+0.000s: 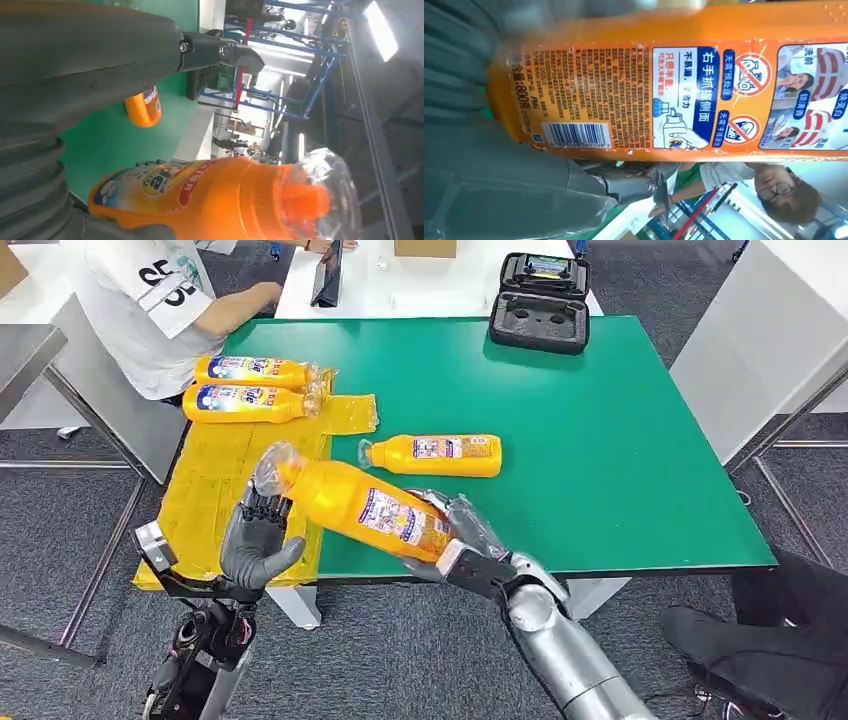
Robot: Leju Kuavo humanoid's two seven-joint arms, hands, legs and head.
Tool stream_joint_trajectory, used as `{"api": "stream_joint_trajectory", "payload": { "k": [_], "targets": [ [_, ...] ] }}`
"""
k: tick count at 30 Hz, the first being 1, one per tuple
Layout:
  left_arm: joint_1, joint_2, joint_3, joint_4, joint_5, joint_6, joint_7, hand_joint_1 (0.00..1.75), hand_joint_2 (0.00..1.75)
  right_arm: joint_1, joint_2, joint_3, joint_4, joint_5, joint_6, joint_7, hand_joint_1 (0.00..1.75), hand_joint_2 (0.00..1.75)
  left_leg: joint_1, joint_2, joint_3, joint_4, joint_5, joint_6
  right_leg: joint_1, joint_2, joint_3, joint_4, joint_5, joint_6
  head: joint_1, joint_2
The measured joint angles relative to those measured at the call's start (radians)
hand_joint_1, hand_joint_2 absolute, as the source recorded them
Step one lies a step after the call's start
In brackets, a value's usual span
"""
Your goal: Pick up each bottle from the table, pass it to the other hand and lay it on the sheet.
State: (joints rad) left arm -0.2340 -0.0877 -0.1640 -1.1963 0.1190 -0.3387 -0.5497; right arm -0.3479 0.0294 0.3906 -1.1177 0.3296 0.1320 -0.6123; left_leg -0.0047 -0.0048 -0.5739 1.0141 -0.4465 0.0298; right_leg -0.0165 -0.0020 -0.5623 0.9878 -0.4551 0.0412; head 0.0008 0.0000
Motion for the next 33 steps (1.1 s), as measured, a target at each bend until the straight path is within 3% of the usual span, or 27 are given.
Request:
{"api": "stream_joint_trajectory", "payload": {
  "k": [14,23,33],
  "targets": [
    [0.005,0.000,-0.008,0.000,-0.066,0.007,-0.008,0.00,1.75,-0.009,0.035,-0.011,0.056,0.012,0.016,-0.015,1.75,1.75,0.000,0.000,0.000,0.000,0.000,0.000,0.000,0.000,0.000,0.000,0.000,0.000,0.000,0.000],
    [0.044,0.001,-0.023,-0.024,-0.020,-0.165,-0.010,0.00,1.75,-0.041,0.038,-0.032,0.115,0.021,0.026,-0.028,1.75,1.75,0.000,0.000,0.000,0.000,0.000,0.000,0.000,0.000,0.000,0.000,0.000,0.000,0.000,0.000],
    [0.045,0.011,-0.066,-0.004,-0.109,-0.187,-0.003,0.00,1.75,-0.062,0.041,-0.034,0.185,0.037,0.036,-0.044,1.69,1.75,0.000,0.000,0.000,0.000,0.000,0.000,0.000,0.000,0.000,0.000,0.000,0.000,0.000,0.000]
  ]
}}
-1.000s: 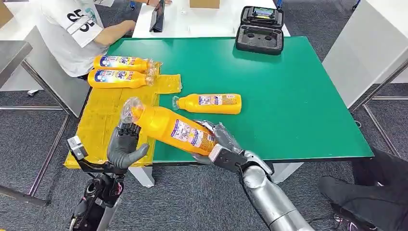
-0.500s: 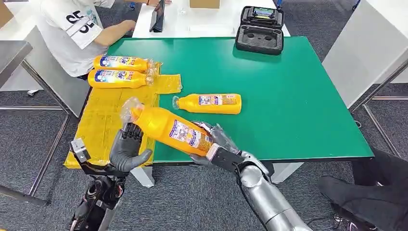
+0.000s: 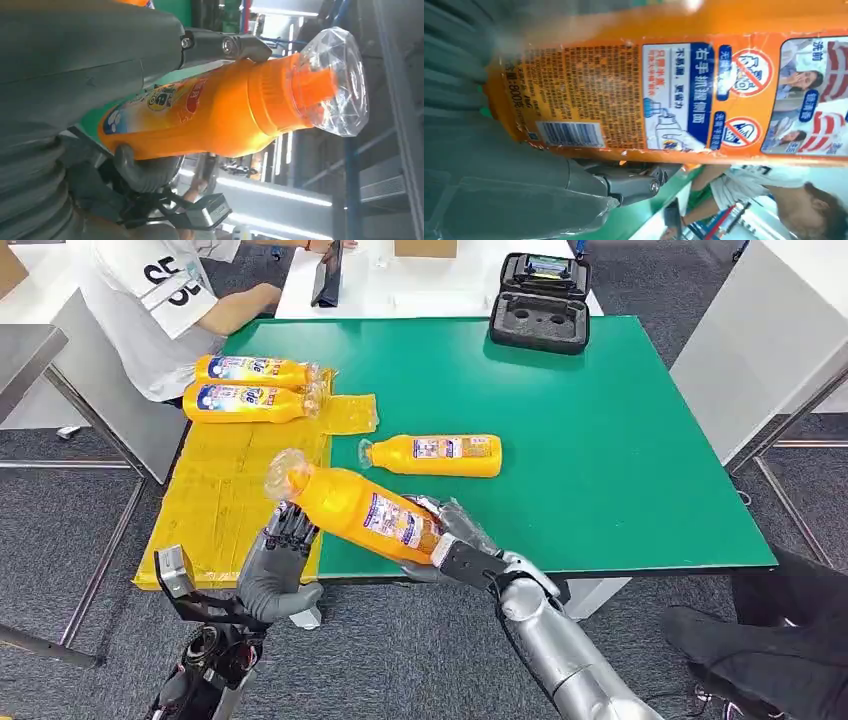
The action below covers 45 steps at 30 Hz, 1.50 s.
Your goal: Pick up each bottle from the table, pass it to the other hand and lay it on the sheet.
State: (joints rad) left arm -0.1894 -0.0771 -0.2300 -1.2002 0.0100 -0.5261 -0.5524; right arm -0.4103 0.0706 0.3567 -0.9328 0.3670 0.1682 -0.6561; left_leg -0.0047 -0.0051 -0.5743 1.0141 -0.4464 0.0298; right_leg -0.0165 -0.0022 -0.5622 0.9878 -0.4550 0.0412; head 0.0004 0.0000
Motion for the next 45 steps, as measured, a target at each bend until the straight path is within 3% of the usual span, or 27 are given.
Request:
{"api": "stream_joint_trajectory", "payload": {
  "k": [20,33,45],
  "targets": [
    [-0.110,-0.029,-0.038,0.245,0.063,0.073,0.142,0.00,1.75,-0.017,0.026,0.044,0.064,0.023,0.001,0.020,1.75,1.75,0.000,0.000,0.000,0.000,0.000,0.000,0.000,0.000,0.000,0.000,0.000,0.000,0.000,0.000],
    [-0.146,-0.037,-0.006,0.293,0.260,-0.006,0.144,0.00,1.75,-0.022,0.027,0.066,0.085,0.037,0.004,0.026,1.73,1.75,0.000,0.000,0.000,0.000,0.000,0.000,0.000,0.000,0.000,0.000,0.000,0.000,0.000,0.000],
    [-0.147,-0.035,-0.006,0.293,0.220,0.028,0.109,0.00,1.75,-0.022,0.030,0.067,0.085,0.045,0.005,0.034,1.66,1.75,0.000,0.000,0.000,0.000,0.000,0.000,0.000,0.000,0.000,0.000,0.000,0.000,0.000,0.000]
  ]
}}
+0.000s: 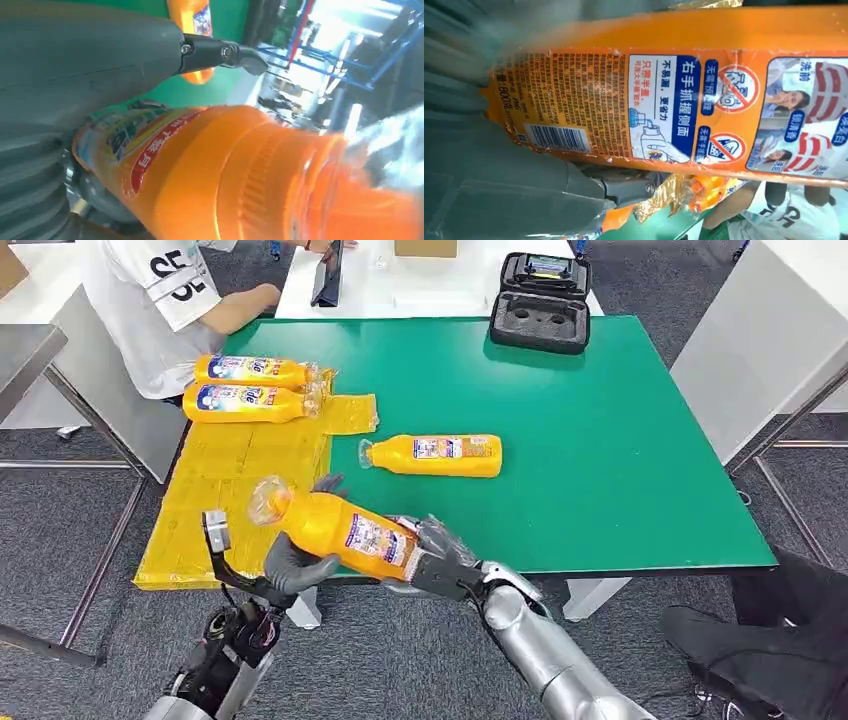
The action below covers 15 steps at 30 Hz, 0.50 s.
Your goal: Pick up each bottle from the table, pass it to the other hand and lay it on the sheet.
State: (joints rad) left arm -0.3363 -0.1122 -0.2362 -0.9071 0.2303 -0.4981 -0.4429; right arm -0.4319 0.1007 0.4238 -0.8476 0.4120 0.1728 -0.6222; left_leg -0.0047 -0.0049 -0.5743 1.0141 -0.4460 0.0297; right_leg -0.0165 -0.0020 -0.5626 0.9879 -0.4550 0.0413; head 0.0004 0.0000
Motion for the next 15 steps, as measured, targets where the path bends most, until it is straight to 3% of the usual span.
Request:
{"api": "stream_joint_trajectory", "payload": {
  "k": [4,5,6,7,8,9,10,12,15],
  "targets": [
    [-0.002,0.005,-0.034,0.008,-0.075,0.020,-0.026,0.02,1.75,0.000,-0.005,0.000,0.006,0.012,0.003,-0.002,1.64,1.75,0.000,0.000,0.000,0.000,0.000,0.000,0.000,0.000,0.000,0.000,0.000,0.000,0.000,0.000],
    [-0.002,0.005,-0.039,0.011,-0.075,0.010,-0.030,0.17,1.75,0.000,-0.005,0.000,0.008,0.016,0.003,-0.003,1.64,1.75,0.000,0.000,0.000,0.000,0.000,0.000,0.000,0.000,0.000,0.000,0.000,0.000,0.000,0.000],
    [-0.002,0.005,-0.042,0.013,-0.072,-0.003,-0.035,0.54,1.75,0.000,-0.005,0.000,0.009,0.016,0.003,-0.003,1.62,1.75,0.000,0.000,0.000,0.000,0.000,0.000,0.000,0.000,0.000,0.000,0.000,0.000,0.000,0.000],
    [-0.003,0.005,-0.043,0.014,-0.066,-0.015,-0.038,0.66,1.75,0.000,-0.005,0.001,0.010,0.017,0.003,-0.005,1.62,1.75,0.000,0.000,0.000,0.000,0.000,0.000,0.000,0.000,0.000,0.000,0.000,0.000,0.000,0.000],
    [-0.003,0.005,-0.044,0.014,-0.063,-0.024,-0.038,1.19,1.75,0.000,-0.005,0.001,0.011,0.018,0.003,-0.005,1.61,1.75,0.000,0.000,0.000,0.000,0.000,0.000,0.000,0.000,0.000,0.000,0.000,0.000,0.000,0.000],
    [-0.004,0.005,-0.045,0.015,-0.058,-0.037,-0.038,1.41,1.75,0.000,-0.005,0.001,0.013,0.019,0.003,-0.005,1.62,1.75,0.000,0.000,0.000,0.000,0.000,0.000,0.000,0.000,0.000,0.000,0.000,0.000,0.000,0.000],
    [-0.004,0.006,-0.047,0.015,-0.056,-0.045,-0.038,1.41,1.75,0.000,-0.005,0.001,0.013,0.019,0.003,-0.005,1.62,1.75,0.000,0.000,0.000,0.000,0.000,0.000,0.000,0.000,0.000,0.000,0.000,0.000,0.000,0.000],
    [-0.004,0.007,-0.051,0.015,-0.056,-0.055,-0.038,1.59,1.75,0.000,-0.005,0.000,0.013,0.019,0.003,-0.007,1.59,1.75,0.000,0.000,0.000,0.000,0.000,0.000,0.000,0.000,0.000,0.000,0.000,0.000,0.000,0.000],
    [-0.004,0.007,-0.051,0.015,-0.032,-0.076,-0.037,1.45,1.75,0.001,-0.005,0.000,0.013,0.019,0.003,-0.008,1.61,1.75,0.000,0.000,0.000,0.000,0.000,0.000,0.000,0.000,0.000,0.000,0.000,0.000,0.000,0.000]
  ]
}}
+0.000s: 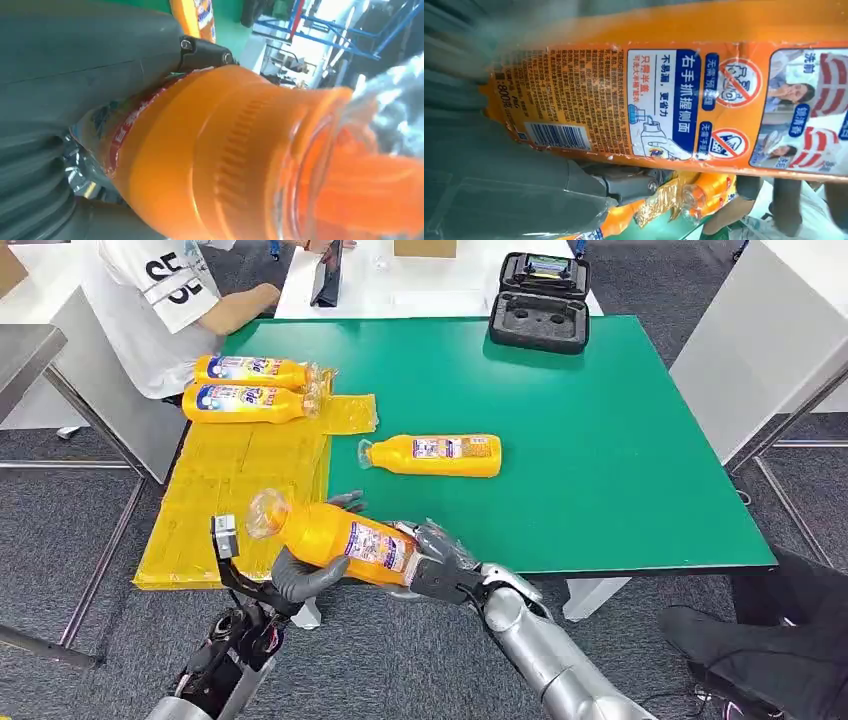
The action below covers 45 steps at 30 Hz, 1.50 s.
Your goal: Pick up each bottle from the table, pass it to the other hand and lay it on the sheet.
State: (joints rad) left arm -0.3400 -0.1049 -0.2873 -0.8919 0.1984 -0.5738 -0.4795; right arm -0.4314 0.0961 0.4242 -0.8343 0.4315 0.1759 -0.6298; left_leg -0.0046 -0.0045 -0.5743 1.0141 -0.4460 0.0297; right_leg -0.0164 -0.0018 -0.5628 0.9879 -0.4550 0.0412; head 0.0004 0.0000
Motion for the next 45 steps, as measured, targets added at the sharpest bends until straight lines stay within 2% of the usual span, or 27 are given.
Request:
{"api": "stream_joint_trajectory", "payload": {
  "k": [1,2,4,5,6,11,12,13,14,15,19,20,37,45],
  "targets": [
    [0.000,0.000,0.000,0.000,0.015,-0.012,0.001,1.45,1.75,0.000,0.000,0.000,0.000,0.000,0.000,0.000,1.61,1.75,0.000,0.000,0.000,0.000,0.000,0.000,0.000,0.000,0.000,0.000,0.000,0.000,0.000,0.000],
    [0.000,0.000,0.000,0.000,0.029,-0.022,0.003,1.59,1.75,0.000,0.000,0.000,0.000,0.000,0.000,0.000,1.57,1.75,0.000,0.000,0.000,0.000,0.000,0.000,0.000,0.000,0.000,0.000,0.000,0.000,0.000,0.000],
    [0.000,-0.001,0.000,0.000,0.054,-0.035,0.006,1.57,1.75,0.000,0.002,0.001,0.000,0.005,-0.002,0.000,1.59,1.75,0.000,0.000,0.000,0.000,0.000,0.000,0.000,0.000,0.000,0.000,0.000,0.000,0.000,0.000],
    [0.001,-0.001,0.000,0.000,0.063,-0.038,0.009,1.71,1.75,0.000,0.004,0.002,0.000,0.008,-0.003,0.000,1.54,1.75,0.000,0.000,0.000,0.000,0.000,0.000,0.000,0.000,0.000,0.000,0.000,0.000,0.000,0.000],
    [0.002,-0.001,0.000,-0.002,0.071,-0.043,0.012,1.75,1.75,0.000,0.005,0.002,0.000,0.009,-0.005,0.001,1.52,1.75,0.000,0.000,0.000,0.000,0.000,0.000,0.000,0.000,0.000,0.000,0.000,0.000,0.000,0.000],
    [0.006,-0.001,-0.006,-0.014,0.066,-0.041,0.025,1.75,1.75,0.000,0.008,0.002,0.001,0.014,-0.008,0.001,1.54,1.75,0.000,0.000,0.000,0.000,0.000,0.000,0.000,0.000,0.000,0.000,0.000,0.000,0.000,0.000],
    [0.006,-0.001,-0.009,-0.014,0.059,-0.037,0.025,1.75,1.75,0.000,0.008,0.002,0.001,0.014,-0.008,0.001,1.38,1.75,0.000,0.000,0.000,0.000,0.000,0.000,0.000,0.000,0.000,0.000,0.000,0.000,0.000,0.000],
    [0.006,-0.001,-0.012,-0.014,0.055,-0.035,0.023,1.75,1.75,0.000,0.008,0.002,0.001,0.014,-0.008,0.001,1.38,1.75,0.000,0.000,0.000,0.000,0.000,0.000,0.000,0.000,0.000,0.000,0.000,0.000,0.000,0.000],
    [0.006,0.000,-0.016,-0.014,0.051,-0.032,0.020,1.75,1.75,0.001,0.007,0.002,0.001,0.014,-0.008,0.001,0.21,1.75,0.000,0.000,0.000,0.000,0.000,0.000,0.000,0.000,0.000,0.000,0.000,0.000,0.000,0.000],
    [0.006,0.000,-0.017,-0.014,0.049,-0.030,0.018,1.75,1.75,0.001,0.007,0.002,0.002,0.014,-0.008,0.002,0.00,1.75,0.000,0.000,0.000,0.000,0.000,0.000,0.000,0.000,0.000,0.000,0.000,0.000,0.000,0.000],
    [0.006,0.000,-0.021,-0.017,0.029,-0.019,0.012,1.75,1.75,0.006,0.007,0.003,0.003,0.018,-0.009,0.006,0.00,1.75,0.000,0.000,0.000,0.000,0.000,0.000,0.000,0.000,0.000,0.000,0.000,0.000,0.000,0.000],
    [0.008,0.000,-0.024,-0.021,0.027,-0.018,0.012,1.75,1.75,0.008,0.007,0.002,0.003,0.015,-0.009,0.008,0.00,0.00,0.000,0.000,0.000,0.000,0.000,0.000,0.000,0.000,0.000,0.000,0.000,0.000,0.000,0.000],
    [0.018,0.000,-0.039,-0.099,0.017,0.026,0.025,1.75,1.75,0.016,0.008,-0.019,-0.010,-0.038,-0.014,0.032,0.00,0.00,0.000,0.000,0.000,0.000,0.000,0.000,0.000,0.000,0.000,0.000,0.000,0.000,0.000,0.000],
    [-0.033,0.010,0.024,-0.092,0.025,0.191,0.063,1.75,1.75,0.018,0.004,-0.037,-0.020,-0.063,-0.020,0.034,0.00,0.00,0.000,0.000,0.000,0.000,0.001,0.000,0.000,0.000,0.000,0.000,0.000,0.000,0.000,0.000]
  ]
}}
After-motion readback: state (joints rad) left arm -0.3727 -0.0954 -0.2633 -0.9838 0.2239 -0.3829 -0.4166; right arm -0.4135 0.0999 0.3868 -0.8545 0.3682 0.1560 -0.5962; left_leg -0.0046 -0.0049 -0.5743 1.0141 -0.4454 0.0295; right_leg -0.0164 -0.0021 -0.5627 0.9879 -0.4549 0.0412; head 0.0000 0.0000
